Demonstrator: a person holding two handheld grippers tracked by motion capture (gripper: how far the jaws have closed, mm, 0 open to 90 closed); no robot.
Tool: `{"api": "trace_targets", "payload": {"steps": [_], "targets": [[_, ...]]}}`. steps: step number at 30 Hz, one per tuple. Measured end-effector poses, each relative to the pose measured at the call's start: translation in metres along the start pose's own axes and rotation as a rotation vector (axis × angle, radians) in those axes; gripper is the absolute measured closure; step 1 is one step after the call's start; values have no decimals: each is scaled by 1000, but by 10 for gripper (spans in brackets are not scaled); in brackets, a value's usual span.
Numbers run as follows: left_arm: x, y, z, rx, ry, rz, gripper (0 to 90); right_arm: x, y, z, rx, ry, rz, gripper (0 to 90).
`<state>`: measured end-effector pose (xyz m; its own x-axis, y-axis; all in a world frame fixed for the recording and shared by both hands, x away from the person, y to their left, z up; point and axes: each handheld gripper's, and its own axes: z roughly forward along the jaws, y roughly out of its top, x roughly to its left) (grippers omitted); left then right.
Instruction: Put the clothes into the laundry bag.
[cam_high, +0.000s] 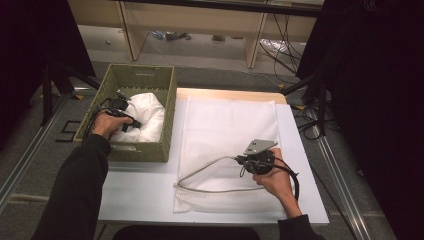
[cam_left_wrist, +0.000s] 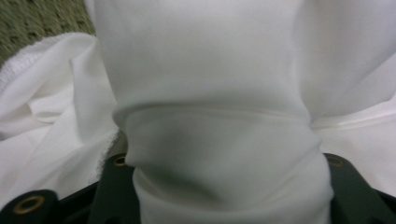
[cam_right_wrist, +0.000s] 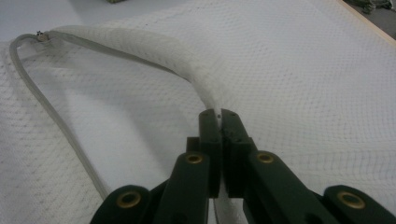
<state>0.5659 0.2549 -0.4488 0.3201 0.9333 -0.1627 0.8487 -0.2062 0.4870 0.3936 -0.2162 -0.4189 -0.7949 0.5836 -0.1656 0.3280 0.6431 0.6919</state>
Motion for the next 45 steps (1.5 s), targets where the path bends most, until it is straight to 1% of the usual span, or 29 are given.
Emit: {"api": "trace_targets", "payload": {"steps": [5, 6, 7, 9, 10, 11, 13, 15, 17, 18, 19, 21, 23, 25, 28, 29, 30, 32, 34, 35, 36, 37, 38, 39, 40, 41, 42, 44, 45], "targets": [[3, 1, -5, -34, -11, -24, 527, -2, 0, 0, 1, 3, 0, 896], [4, 1, -7, -53, -20, -30, 533, -2, 0, 0, 2, 2, 8, 896], [4, 2, -9, -68, -21, -37, 541, -3, 0, 0, 4, 5, 2, 896], [3, 4, -17, -93, -34, -40, 557, -3, 0, 0, 1, 3, 3, 896], [2, 6, -21, -104, -32, -38, 558, -3, 0, 0, 1, 3, 4, 896], [1, 8, -24, -119, -33, -37, 559, -2, 0, 0, 0, 4, 16, 896], [2, 11, -33, -143, -40, -40, 562, -2, 0, -1, 0, 2, 17, 896], [3, 13, -42, -188, -55, -64, 563, -2, 0, -3, -2, -1, 22, 896], [5, 14, -51, -237, -65, -103, 564, -5, -1, -1, -20, -2, -1, 896], [7, 16, -57, -233, -80, -107, 564, -4, -1, -2, -16, -1, 4, 896], [8, 17, -66, -257, -73, -113, 563, -4, -1, -2, -13, 0, 7, 896], [9, 19, -74, -274, -77, -114, 562, -4, -1, -1, -11, 2, 10, 896], [10, 22, -85, -304, -100, -124, 562, -5, -1, -1, -6, 2, 8, 896], [9, 24, -94, -329, -111, -135, 562, -4, -1, -2, -6, 3, 11, 896], [7, 27, -108, -354, -125, -123, 561, -4, -1, -1, -6, 3, 8, 896], [6, 28, -112, -366, -131, -128, 561, -4, -1, -2, -4, 2, 7, 896], [6, 28, -116, -374, -134, -132, 561, -3, -1, -2, -1, -1, 17, 896], [5, 29, -124, -388, -144, -134, 561, -4, 0, -1, -12, 5, 3, 896], [5, 30, -134, -396, -168, -130, 560, -4, -1, -2, -2, 0, 8, 896], [4, 30, -137, -401, -177, -134, 559, -5, -1, -1, -8, 1, 11, 896], [5, 31, -142, -401, -175, -127, 559, -5, -1, -1, -10, -4, 12, 896], [4, 32, -147, -410, -179, -134, 559, -5, -1, -2, -7, -8, 22, 896], [3, 32, -153, -414, -180, -127, 559, -4, -1, -1, -6, -9, 26, 896], [1, 33, -159, -425, -179, -125, 559, -5, -1, -1, -7, -3, 10, 896], [-2, 32, -165, -441, -179, -123, 559, -5, -1, -1, -9, -3, 14, 896], [-6, 32, -174, -451, -189, -112, 559, -5, 0, -3, -5, -9, 21, 896], [-8, 32, -177, -458, -204, -110, 559, -5, -1, -2, -14, -18, 18, 896], [-15, 31, -186, -466, -227, -96, 558, -6, -1, -3, -6, -11, 16, 896], [-18, 30, -190, -470, -237, -87, 559, -7, 0, -3, -13, -8, -4, 896]]}}
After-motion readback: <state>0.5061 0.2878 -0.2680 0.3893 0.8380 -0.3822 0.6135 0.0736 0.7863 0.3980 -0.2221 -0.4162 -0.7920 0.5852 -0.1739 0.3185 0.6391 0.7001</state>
